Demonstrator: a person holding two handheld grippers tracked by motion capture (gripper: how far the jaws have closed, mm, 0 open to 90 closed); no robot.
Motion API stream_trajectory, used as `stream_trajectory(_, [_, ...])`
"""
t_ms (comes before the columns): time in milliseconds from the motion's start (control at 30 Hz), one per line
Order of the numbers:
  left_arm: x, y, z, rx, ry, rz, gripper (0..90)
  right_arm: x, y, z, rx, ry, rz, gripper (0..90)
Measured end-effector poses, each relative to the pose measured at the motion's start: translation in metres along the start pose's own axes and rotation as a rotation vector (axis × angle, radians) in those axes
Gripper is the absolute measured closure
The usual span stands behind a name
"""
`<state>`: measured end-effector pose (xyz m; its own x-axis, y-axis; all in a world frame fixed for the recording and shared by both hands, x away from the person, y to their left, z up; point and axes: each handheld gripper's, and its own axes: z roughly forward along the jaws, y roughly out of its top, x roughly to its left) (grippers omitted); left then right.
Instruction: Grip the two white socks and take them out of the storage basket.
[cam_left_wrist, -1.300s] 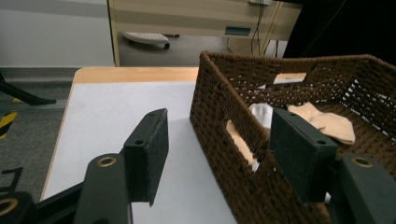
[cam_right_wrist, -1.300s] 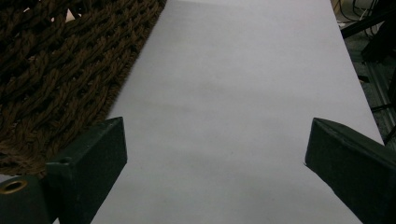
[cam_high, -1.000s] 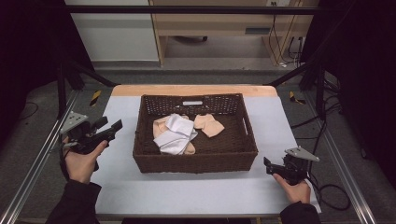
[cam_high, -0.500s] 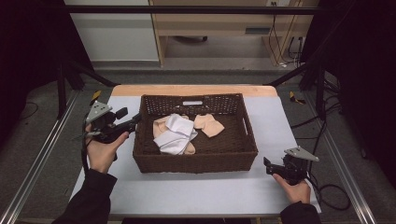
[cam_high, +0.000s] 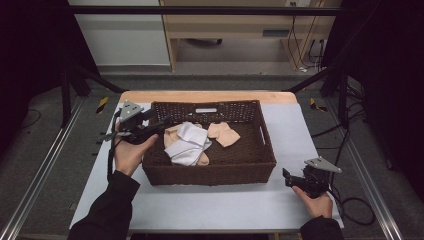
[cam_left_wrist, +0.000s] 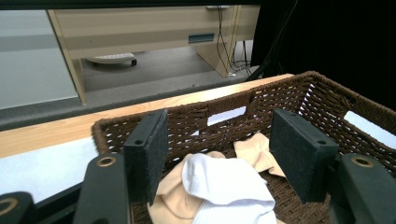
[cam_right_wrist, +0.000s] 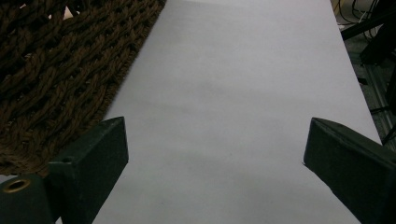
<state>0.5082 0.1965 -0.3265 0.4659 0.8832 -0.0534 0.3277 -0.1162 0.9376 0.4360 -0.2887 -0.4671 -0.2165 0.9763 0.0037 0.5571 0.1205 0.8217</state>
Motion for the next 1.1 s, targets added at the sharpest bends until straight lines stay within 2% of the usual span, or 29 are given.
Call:
stream_trajectory(267, [-0.015, 0.004, 0.026, 0.025, -0.008, 0.031, 35.9, 0.000, 0.000, 0.000, 0.002, -0.001, -0.007, 7.3])
stream_trajectory(367, [-0.019, 0.003, 0.037, 0.028, -0.018, 0.022, 35.6, 0.000, 0.000, 0.000, 0.001, -0.003, -0.008, 7.4])
stream_trajectory(433, [-0.021, 0.002, 0.044, 0.035, -0.016, 0.030, 35.4, 0.000, 0.000, 0.001, 0.004, -0.002, -0.008, 7.6])
stream_trajectory(833, [-0.030, -0.013, 0.080, 0.104, -0.017, 0.058, 36.2, 0.000, 0.000, 0.001, 0.006, -0.008, -0.015, 7.9])
stream_trajectory(1100, [-0.032, -0.032, 0.103, 0.173, -0.017, 0.062, 38.8, 0.000, 0.000, 0.002, 0.005, -0.008, -0.013, 8.1])
